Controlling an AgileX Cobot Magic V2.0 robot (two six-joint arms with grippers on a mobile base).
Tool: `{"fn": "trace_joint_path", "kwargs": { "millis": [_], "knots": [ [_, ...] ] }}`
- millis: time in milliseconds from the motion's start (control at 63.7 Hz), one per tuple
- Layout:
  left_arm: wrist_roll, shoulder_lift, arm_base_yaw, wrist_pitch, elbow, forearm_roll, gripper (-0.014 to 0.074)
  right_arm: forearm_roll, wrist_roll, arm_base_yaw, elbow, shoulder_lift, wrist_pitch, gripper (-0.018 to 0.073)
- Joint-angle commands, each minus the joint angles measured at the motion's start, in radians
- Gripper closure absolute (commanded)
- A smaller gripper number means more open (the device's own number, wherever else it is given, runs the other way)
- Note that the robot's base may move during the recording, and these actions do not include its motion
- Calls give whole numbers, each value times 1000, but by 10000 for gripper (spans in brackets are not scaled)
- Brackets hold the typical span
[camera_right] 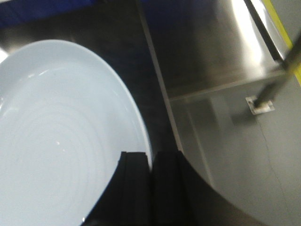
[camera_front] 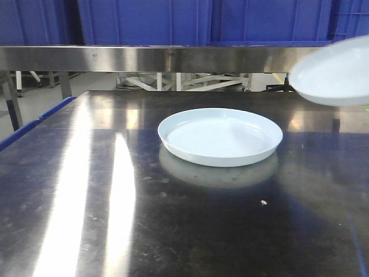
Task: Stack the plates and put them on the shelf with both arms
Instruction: 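Lift the plate with the right gripper and lower it onto the centre plate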
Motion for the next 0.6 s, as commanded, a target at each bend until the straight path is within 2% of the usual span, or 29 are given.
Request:
{"fn": "trace_joint_path", "kwargs": {
  "millis": [0, 314, 424, 581],
  "knots": [
    [-8, 1, 2, -80, -30, -9, 500, -4, -6, 71, -53, -46, -49, 503],
    [-8, 1, 2, -80, -30, -9, 500, -4, -6, 355, -138, 101, -113, 503],
    [-8, 1, 2, -80, -30, -9, 500, -4, -6, 401, -167, 161, -122, 503],
    [-8, 1, 2, -80, -30, -9, 500, -4, -6, 418, -170, 223, -135, 499]
  ]
}}
